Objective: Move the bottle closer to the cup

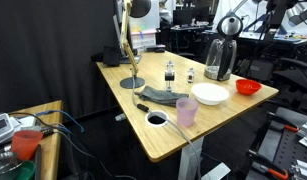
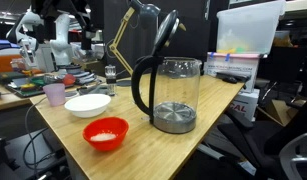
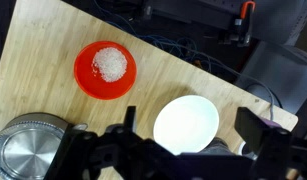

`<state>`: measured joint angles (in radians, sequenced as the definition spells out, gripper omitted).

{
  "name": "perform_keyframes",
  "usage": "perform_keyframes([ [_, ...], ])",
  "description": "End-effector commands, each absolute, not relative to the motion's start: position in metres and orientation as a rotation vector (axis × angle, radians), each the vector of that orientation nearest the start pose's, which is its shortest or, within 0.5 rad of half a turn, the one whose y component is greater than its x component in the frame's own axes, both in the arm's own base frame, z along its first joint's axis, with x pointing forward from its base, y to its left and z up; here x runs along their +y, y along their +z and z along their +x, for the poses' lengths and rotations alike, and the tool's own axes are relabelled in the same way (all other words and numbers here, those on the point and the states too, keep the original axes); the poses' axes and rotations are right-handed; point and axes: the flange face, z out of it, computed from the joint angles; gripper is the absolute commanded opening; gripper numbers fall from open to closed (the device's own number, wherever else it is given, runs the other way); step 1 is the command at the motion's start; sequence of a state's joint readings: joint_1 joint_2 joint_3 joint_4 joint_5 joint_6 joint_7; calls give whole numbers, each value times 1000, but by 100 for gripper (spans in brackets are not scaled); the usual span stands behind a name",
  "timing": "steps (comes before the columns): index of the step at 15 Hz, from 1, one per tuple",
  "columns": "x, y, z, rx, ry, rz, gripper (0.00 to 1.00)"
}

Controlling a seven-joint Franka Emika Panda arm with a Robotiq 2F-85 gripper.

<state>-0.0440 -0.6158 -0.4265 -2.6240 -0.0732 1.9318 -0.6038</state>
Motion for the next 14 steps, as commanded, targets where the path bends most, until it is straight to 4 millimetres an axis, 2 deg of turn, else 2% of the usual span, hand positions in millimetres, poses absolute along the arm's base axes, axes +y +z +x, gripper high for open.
perform_keyframes([
  [1, -161, 419, 314, -364, 27, -2910, 100],
  [3, -149, 421, 318, -380, 13, -2909, 100],
  [5, -134, 418, 319, -447, 91, -2840, 100],
  [6, -141, 420, 318, -404, 48, -2887, 100],
  [8, -132, 418, 318, -427, 82, -2868, 100],
  [14, -133, 417, 318, -431, 84, -2865, 100],
])
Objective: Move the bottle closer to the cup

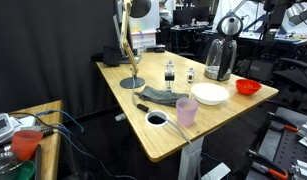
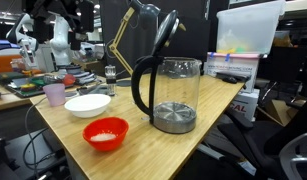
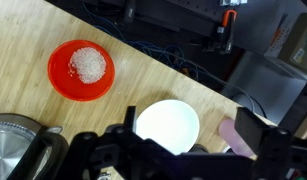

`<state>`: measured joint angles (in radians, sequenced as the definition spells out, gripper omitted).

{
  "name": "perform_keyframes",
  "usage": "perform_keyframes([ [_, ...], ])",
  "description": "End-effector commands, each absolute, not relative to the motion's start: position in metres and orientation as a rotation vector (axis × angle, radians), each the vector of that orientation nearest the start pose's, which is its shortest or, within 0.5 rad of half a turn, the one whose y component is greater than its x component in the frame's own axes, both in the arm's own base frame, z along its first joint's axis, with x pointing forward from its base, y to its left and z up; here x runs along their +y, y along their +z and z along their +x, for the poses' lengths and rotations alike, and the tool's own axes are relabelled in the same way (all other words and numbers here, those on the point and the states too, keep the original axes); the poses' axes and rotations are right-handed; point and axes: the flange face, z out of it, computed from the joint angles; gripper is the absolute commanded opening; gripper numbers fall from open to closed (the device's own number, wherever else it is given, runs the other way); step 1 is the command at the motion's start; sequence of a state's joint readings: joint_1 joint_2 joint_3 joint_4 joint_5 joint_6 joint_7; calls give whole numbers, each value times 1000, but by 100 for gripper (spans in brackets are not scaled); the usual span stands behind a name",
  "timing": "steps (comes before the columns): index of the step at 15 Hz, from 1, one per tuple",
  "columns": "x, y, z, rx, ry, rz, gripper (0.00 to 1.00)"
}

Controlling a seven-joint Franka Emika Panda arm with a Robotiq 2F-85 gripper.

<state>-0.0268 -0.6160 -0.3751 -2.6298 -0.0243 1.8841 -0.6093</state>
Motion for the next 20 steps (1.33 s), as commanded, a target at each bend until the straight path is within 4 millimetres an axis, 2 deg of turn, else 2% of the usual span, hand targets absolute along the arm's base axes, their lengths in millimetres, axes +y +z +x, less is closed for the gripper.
perform_keyframes([
  [1, -128, 420, 321, -436, 55, -2876, 100],
  [4, -95, 433, 344, -503, -83, -2936, 100],
  [7, -46, 441, 372, -545, -232, -3014, 100],
  [10, 0, 443, 397, -504, -363, -3065, 100],
  [11, -7, 446, 385, -541, -317, -3044, 100],
  [13, 6, 440, 393, -526, -342, -3058, 100],
  [20, 3, 441, 398, -500, -339, -3057, 100],
])
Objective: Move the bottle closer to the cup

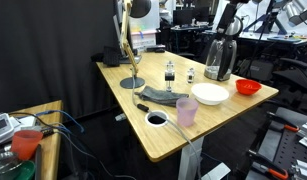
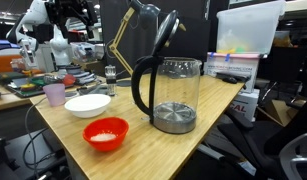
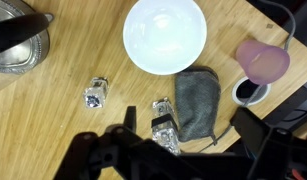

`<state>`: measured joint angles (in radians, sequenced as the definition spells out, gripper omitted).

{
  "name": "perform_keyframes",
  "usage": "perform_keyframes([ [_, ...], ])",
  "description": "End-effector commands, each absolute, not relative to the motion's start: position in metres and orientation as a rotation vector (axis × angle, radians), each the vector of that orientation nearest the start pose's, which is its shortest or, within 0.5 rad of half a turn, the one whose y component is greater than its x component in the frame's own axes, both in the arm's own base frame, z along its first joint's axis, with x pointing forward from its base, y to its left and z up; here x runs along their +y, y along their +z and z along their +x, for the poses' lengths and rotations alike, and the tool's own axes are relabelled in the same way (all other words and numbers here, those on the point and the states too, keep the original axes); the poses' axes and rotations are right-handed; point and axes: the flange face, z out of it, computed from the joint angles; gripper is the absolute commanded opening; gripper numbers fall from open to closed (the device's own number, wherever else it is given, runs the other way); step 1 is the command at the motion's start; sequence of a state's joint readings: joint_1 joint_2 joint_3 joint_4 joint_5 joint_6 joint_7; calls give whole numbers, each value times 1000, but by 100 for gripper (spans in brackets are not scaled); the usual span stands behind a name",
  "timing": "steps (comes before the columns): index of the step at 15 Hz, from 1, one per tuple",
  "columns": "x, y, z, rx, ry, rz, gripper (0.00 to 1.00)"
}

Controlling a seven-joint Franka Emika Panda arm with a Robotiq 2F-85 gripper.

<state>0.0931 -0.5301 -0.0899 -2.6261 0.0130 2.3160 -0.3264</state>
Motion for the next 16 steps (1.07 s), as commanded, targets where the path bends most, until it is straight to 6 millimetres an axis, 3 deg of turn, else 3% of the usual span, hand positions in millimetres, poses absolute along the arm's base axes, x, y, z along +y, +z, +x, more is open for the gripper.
perform_keyframes([
  [1, 7, 440, 404, -493, -347, -3077, 100],
  [7, 59, 429, 460, -335, -277, -3151, 100],
  [12, 86, 420, 526, -184, -322, -3111, 100],
  [13, 83, 420, 506, -210, -306, -3130, 100],
  [16, 86, 416, 526, -204, -309, -3122, 100],
])
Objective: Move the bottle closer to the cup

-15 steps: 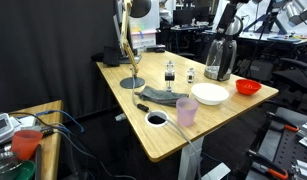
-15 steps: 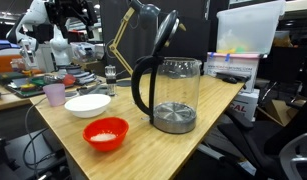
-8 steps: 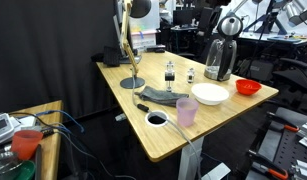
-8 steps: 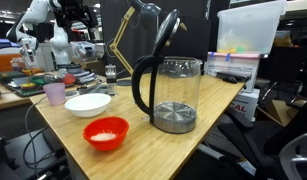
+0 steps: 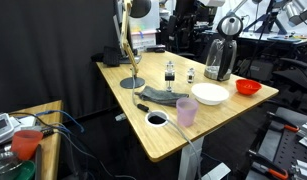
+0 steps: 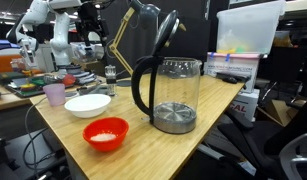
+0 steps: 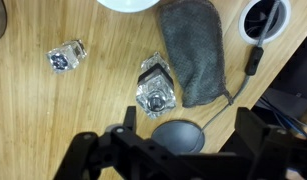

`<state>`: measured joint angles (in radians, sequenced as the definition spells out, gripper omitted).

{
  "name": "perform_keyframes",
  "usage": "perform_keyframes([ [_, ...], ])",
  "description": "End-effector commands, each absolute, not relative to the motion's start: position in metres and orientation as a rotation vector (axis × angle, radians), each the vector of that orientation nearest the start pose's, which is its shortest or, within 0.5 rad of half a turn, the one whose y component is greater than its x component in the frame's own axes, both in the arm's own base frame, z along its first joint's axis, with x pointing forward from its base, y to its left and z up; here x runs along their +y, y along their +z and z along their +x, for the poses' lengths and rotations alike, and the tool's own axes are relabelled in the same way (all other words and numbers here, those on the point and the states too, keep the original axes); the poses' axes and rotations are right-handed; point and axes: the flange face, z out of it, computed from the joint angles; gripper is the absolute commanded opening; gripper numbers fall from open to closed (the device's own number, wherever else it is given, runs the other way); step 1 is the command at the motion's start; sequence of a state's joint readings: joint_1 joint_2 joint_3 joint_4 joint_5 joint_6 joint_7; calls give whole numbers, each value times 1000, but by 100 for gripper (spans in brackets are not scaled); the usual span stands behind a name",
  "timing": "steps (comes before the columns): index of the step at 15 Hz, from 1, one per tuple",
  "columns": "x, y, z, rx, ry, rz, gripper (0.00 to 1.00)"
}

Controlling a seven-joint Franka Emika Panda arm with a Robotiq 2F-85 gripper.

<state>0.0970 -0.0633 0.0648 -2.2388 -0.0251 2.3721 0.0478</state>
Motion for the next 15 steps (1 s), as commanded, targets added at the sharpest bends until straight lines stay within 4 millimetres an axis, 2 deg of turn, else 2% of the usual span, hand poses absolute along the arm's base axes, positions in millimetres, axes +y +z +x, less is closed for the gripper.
perform_keyframes([
  [1, 86, 416, 526, -204, -310, -3122, 100],
  [5, 86, 417, 527, -180, -298, -3124, 100],
  [10, 89, 415, 547, 102, -269, -3143, 100],
  [15, 98, 389, 567, 418, -194, -3148, 100],
])
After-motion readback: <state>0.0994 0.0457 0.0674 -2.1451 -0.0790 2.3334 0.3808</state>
